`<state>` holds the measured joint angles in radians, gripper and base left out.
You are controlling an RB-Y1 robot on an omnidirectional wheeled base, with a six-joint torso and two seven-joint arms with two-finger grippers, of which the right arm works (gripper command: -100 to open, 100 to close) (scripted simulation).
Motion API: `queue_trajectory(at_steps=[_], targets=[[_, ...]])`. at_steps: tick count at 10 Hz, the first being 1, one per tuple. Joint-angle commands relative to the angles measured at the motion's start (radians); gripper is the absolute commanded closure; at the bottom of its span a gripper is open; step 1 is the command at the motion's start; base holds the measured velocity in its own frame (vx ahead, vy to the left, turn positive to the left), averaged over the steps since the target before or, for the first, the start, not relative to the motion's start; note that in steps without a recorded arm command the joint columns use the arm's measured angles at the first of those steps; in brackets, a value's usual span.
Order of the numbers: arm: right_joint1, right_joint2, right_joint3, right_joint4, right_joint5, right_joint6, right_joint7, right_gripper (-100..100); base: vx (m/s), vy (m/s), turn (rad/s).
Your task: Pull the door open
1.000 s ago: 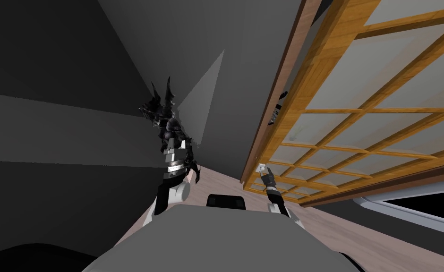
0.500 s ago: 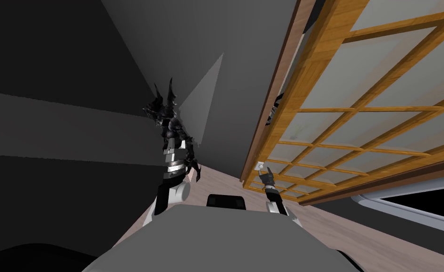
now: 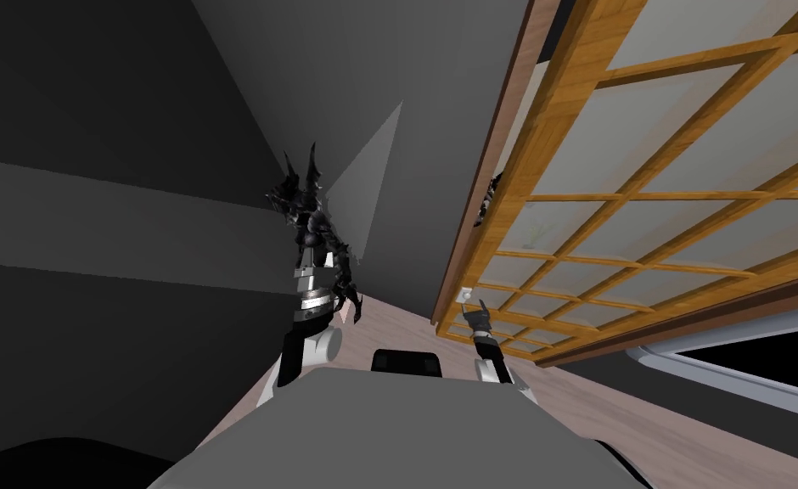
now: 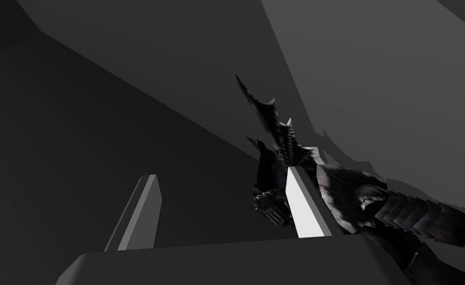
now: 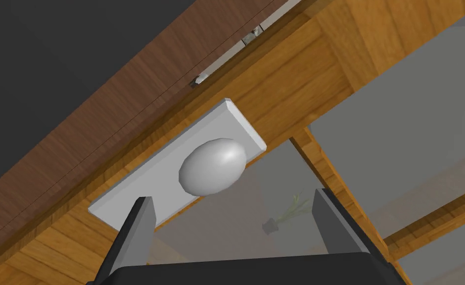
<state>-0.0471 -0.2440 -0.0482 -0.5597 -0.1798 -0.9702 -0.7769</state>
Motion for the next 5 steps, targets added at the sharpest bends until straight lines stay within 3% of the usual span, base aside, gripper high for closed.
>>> queue_trajectory(at_steps=[1, 5], targets=[[-0.009, 0.006, 0.011, 0.003, -0.021, 0.007, -0.050, -100, -0.080, -0.016, 0.036], [-0.020, 0.013, 0.027, 0.003, -0.049, 0.020, -0.149, -100, -0.052, -0.016, 0.018]])
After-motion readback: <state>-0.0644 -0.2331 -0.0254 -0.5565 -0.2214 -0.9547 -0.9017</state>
